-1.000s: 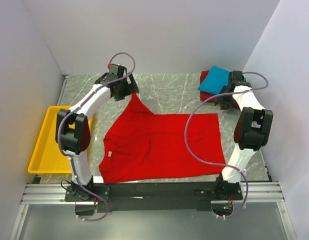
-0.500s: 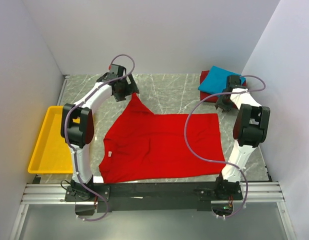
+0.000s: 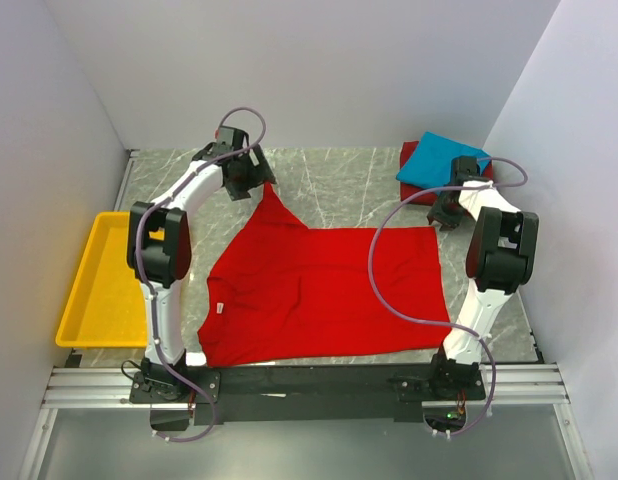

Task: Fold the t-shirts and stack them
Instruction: Fold the tshirt

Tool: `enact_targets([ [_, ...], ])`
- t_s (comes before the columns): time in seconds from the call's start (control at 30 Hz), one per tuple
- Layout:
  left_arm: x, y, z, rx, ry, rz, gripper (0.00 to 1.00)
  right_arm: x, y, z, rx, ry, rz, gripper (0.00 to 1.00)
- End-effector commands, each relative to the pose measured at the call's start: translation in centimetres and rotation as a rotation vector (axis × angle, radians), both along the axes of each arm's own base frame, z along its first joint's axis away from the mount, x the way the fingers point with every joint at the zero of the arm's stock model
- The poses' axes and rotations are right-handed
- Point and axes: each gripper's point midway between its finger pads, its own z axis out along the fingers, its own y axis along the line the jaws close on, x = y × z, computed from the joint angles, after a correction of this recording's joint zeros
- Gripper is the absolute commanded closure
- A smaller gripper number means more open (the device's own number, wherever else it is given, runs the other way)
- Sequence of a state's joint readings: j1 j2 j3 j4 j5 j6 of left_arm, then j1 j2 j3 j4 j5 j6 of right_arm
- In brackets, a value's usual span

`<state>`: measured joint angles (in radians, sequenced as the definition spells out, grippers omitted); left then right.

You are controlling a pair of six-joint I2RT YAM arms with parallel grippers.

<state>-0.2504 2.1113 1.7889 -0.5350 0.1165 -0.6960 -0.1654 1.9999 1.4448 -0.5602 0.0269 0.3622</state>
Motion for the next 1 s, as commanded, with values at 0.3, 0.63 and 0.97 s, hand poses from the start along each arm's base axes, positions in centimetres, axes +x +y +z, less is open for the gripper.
enact_targets([
  [0.3, 2.0, -0.9, -0.6, -0.029, -0.021, -0.017, 0.1, -0.9, -0.1, -1.5, 0.01, 0.024, -0.024, 0.61],
  [0.63, 3.3, -1.3, -1.2, -0.036, -0.041, -0.026, 0.11, -0.8, -0.2, -1.5, -0.013, 0.024, -0.028, 0.67],
  [0.97, 2.9, -1.1, -2.1, -0.026, -0.025, -0.032, 0.11, 0.1, 0.0, -1.4, -0.023, 0.015, -0.009, 0.66],
])
